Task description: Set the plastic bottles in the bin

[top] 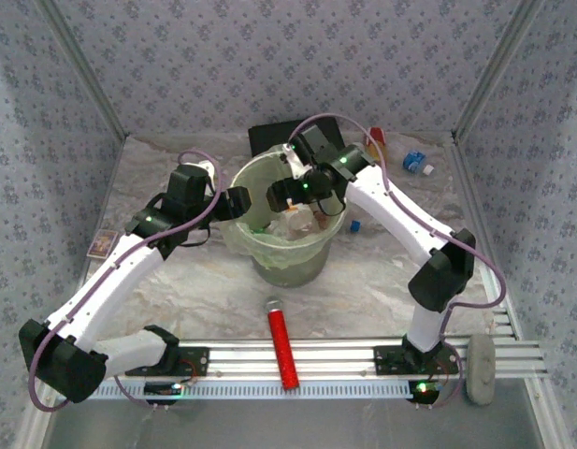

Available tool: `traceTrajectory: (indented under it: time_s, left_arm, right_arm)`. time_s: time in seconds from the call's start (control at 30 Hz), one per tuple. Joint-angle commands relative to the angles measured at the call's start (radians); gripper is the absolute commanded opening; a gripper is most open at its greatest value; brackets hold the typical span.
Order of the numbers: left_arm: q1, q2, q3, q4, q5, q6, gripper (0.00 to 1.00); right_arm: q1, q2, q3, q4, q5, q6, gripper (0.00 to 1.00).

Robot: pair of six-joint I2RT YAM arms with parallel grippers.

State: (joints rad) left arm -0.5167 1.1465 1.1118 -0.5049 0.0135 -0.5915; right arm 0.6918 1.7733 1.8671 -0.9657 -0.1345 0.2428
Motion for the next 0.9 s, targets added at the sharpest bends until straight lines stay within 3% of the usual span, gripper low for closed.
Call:
traceTrajectory:
  time_s: [0.0, 0.23, 0.43, 0.67, 0.87]
  left_arm:
    - [0.007, -0.001, 0.022, -0.031, 0.002, 0.016, 0.75]
    - [0.007, 0.001, 0.022, -0.029, 0.003, 0.018, 0.76]
    - [0.006, 0.001, 0.026, -0.032, 0.002, 0.022, 0.76]
    - [0.006, 0.001, 0.025, -0.032, 0.002, 0.023, 0.76]
    - [0.006, 0.002, 0.024, -0.034, -0.001, 0.023, 0.76]
  right_arm:
    - [0.003, -0.052, 0.073, -0.013, -0.001, -0.059, 0.94]
    - [-0.013, -0.066, 0.147, -0.047, 0.049, -0.115, 0.97]
    - [-0.088, -0.132, 0.127, -0.031, 0.088, -0.167, 0.97]
    - [-0.301, -0.187, 0.049, 0.024, 0.061, -0.158, 0.97]
    - [-0.541, -0.191, -0.052, 0.127, -0.046, 0.022, 0.97]
